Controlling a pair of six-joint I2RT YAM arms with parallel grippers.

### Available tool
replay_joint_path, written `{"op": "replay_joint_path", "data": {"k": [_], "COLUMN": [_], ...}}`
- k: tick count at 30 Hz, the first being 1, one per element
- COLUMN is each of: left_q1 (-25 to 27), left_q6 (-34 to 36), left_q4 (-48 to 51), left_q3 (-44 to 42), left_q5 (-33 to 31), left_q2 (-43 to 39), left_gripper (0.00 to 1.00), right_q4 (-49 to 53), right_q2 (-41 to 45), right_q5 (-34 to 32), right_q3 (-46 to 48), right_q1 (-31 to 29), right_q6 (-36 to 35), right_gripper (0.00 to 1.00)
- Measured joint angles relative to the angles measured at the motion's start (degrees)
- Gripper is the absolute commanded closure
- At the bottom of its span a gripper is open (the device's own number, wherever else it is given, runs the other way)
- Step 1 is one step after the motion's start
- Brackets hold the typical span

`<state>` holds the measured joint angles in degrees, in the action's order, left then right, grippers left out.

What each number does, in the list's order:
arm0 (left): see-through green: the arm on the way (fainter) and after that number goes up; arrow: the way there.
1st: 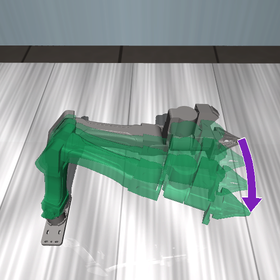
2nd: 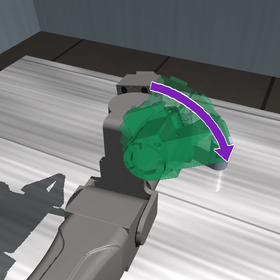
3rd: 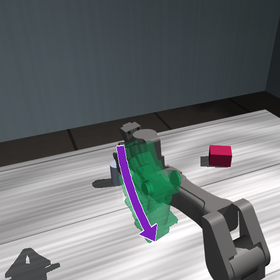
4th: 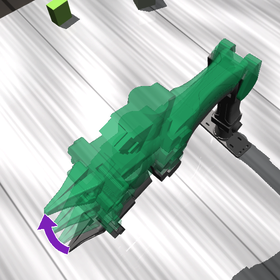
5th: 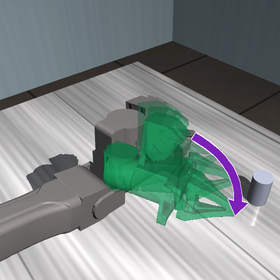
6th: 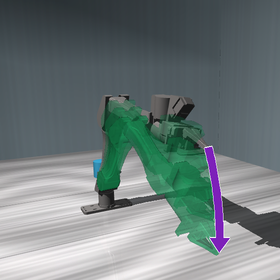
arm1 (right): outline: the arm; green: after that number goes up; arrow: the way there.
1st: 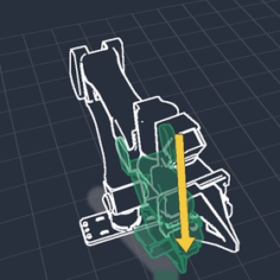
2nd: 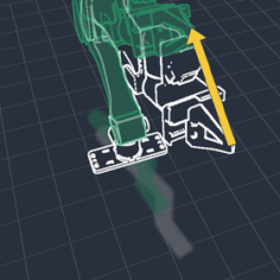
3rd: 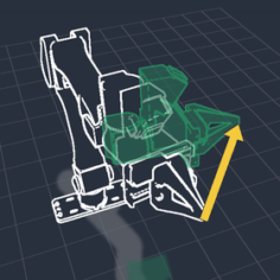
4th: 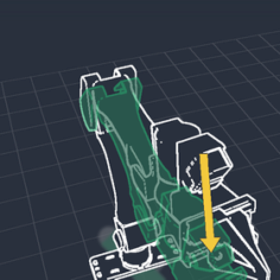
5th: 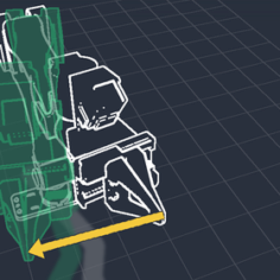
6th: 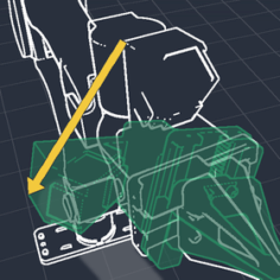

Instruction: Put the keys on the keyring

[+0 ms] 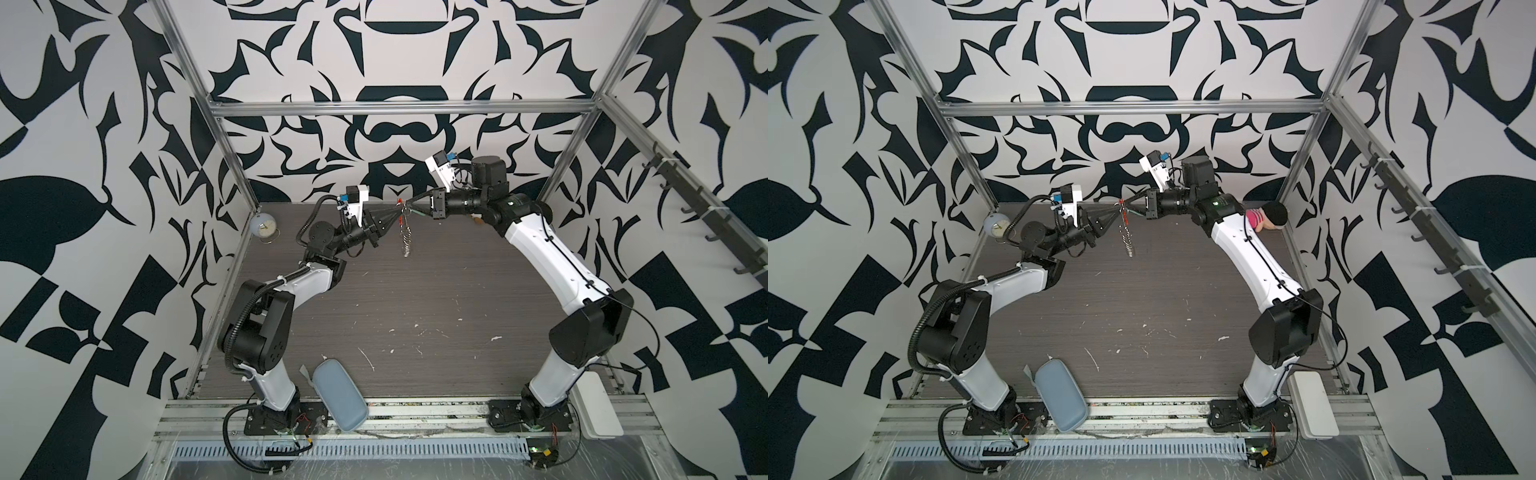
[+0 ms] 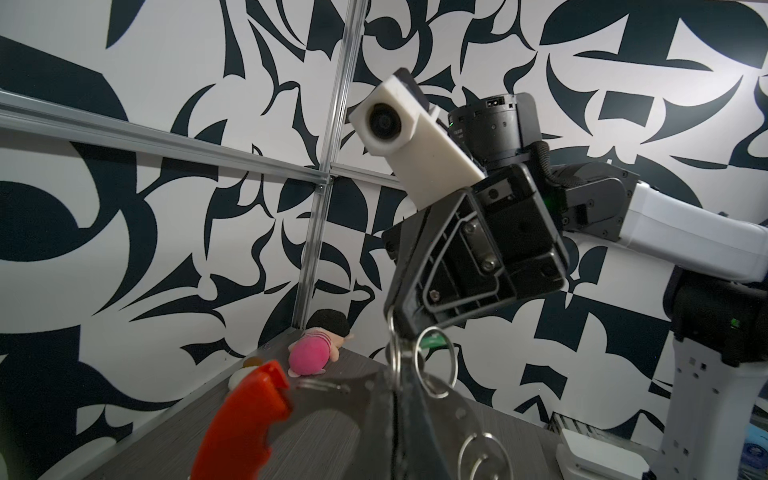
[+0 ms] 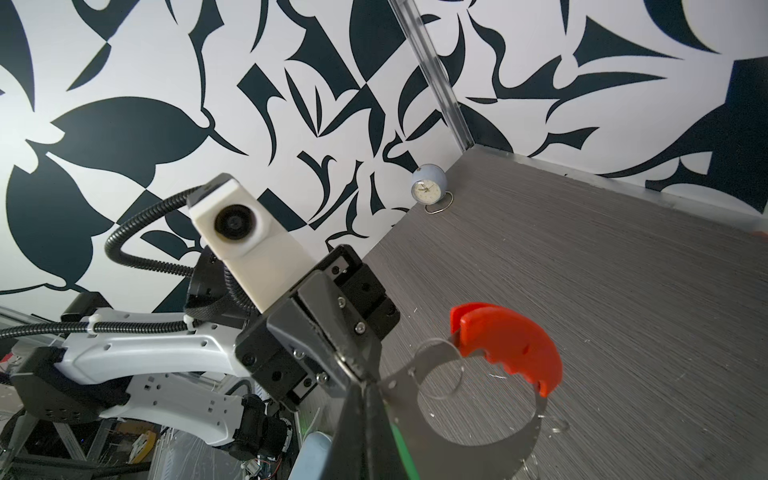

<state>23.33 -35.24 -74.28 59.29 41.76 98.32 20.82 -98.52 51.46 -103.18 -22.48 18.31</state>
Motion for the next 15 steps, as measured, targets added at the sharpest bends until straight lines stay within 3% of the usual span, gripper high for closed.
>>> {"op": "replay_joint_path", "data": {"k": [15], "left_q1": [0.0], "left_q6": [0.3], "left_q4": [0.0], "left_q3": [0.4], "left_q5": [-0.2], "left_q2": [0.0], "left_gripper": [1.0], "right_q4": [0.1], "right_q2": [0.5], "right_q5": [0.7], "right_q3": [0.0], "right_q1": [-0.5], "right_q6": [-0.8], "right_gripper": [1.0]}}
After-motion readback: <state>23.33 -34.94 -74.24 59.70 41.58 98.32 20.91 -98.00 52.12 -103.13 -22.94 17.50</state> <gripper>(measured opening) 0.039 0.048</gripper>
